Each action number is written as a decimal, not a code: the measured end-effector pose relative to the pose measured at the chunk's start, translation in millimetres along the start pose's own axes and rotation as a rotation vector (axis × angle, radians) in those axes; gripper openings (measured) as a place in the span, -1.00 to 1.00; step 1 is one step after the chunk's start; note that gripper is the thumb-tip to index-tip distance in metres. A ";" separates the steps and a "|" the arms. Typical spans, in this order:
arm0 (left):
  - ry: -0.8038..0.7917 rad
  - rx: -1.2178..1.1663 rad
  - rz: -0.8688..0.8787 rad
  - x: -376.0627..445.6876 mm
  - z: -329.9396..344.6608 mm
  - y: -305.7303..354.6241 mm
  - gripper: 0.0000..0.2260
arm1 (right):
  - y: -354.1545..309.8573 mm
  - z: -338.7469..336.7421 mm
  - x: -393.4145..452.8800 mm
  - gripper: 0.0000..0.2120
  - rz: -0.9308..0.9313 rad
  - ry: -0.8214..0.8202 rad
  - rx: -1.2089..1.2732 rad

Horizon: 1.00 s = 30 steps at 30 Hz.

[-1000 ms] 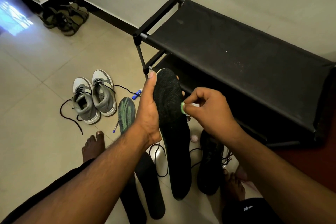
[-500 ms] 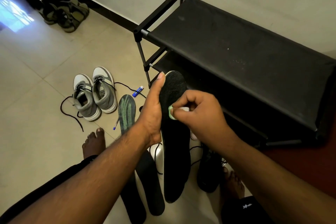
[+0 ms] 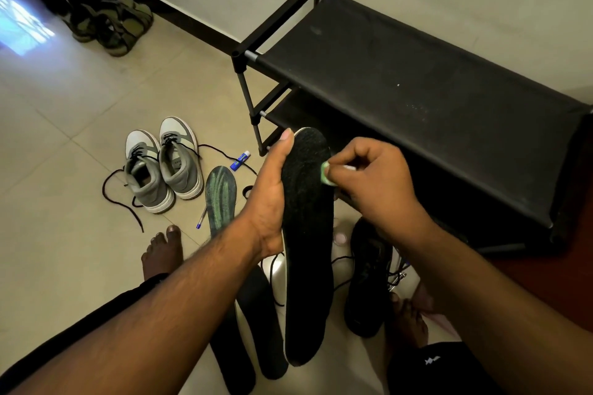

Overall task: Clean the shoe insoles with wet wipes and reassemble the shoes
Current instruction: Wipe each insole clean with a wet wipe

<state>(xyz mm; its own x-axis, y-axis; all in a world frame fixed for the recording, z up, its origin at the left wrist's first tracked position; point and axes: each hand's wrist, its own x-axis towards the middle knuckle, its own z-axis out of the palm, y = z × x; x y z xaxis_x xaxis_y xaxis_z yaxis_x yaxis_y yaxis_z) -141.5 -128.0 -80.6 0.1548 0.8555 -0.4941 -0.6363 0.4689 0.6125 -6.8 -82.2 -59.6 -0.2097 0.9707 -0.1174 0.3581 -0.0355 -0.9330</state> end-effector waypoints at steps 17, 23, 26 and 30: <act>0.115 -0.052 0.029 0.3 -49.7 22.8 -0.33 | 22.3 40.8 -50.2 -0.93 -0.564 -0.283 -0.122; 0.355 -0.103 0.117 33.1 -116.1 29.0 -0.29 | 69.1 45.7 -25.0 -0.85 -0.104 -0.138 -0.022; 0.405 -0.130 0.137 68.6 -147.0 33.7 -0.29 | 104.6 68.4 -11.1 -0.88 0.062 -0.137 -0.024; 0.377 -0.203 0.071 118.5 -195.2 19.8 -0.27 | 145.5 108.4 6.0 -0.87 0.103 -0.142 -0.042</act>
<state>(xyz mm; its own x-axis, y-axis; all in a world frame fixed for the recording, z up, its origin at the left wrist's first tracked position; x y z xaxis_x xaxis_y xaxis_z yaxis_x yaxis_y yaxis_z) -283.3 -60.2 -247.5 -0.1579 0.7265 -0.6687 -0.7767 0.3268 0.5385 -54.6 -107.3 -233.0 -0.2953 0.9190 -0.2612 0.4216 -0.1200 -0.8988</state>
